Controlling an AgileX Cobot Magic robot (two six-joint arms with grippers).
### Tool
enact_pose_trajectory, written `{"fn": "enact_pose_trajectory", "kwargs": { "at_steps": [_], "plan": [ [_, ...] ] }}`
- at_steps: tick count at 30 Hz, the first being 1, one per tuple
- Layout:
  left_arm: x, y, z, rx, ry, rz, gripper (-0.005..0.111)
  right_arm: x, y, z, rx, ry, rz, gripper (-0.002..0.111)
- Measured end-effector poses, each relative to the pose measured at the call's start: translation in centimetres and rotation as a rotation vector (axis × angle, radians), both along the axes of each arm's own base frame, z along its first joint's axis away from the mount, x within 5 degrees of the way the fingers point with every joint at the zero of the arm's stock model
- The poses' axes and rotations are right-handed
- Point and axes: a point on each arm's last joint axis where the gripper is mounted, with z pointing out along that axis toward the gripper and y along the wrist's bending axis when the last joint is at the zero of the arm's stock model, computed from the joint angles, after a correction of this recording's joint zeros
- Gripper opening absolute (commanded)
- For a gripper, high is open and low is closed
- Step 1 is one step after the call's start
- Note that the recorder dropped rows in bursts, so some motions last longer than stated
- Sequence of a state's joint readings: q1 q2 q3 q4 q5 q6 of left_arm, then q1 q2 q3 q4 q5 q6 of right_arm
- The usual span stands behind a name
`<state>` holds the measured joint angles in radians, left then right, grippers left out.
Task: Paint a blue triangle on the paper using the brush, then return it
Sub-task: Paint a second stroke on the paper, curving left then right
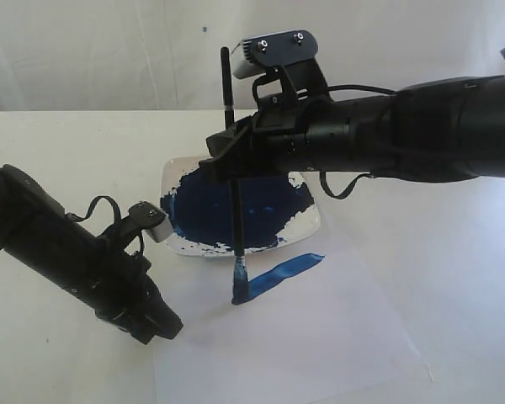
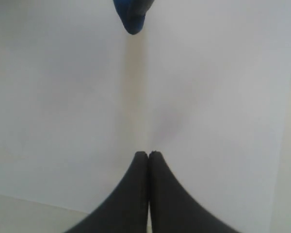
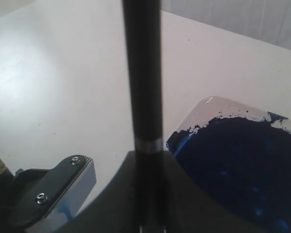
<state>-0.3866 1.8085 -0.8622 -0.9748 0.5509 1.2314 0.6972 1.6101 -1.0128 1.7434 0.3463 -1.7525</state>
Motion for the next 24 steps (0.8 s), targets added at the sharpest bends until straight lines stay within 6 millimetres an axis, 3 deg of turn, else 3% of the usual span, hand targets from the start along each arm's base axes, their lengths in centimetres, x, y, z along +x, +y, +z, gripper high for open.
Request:
{"fn": "enact_pose_trajectory", "kwargs": {
  "at_steps": [24],
  "plan": [
    [0.0,0.0,0.0,0.0,0.0,0.0,0.0,0.08,-0.56,-0.63,-0.013,0.045,-0.071,0.0]
  ]
}}
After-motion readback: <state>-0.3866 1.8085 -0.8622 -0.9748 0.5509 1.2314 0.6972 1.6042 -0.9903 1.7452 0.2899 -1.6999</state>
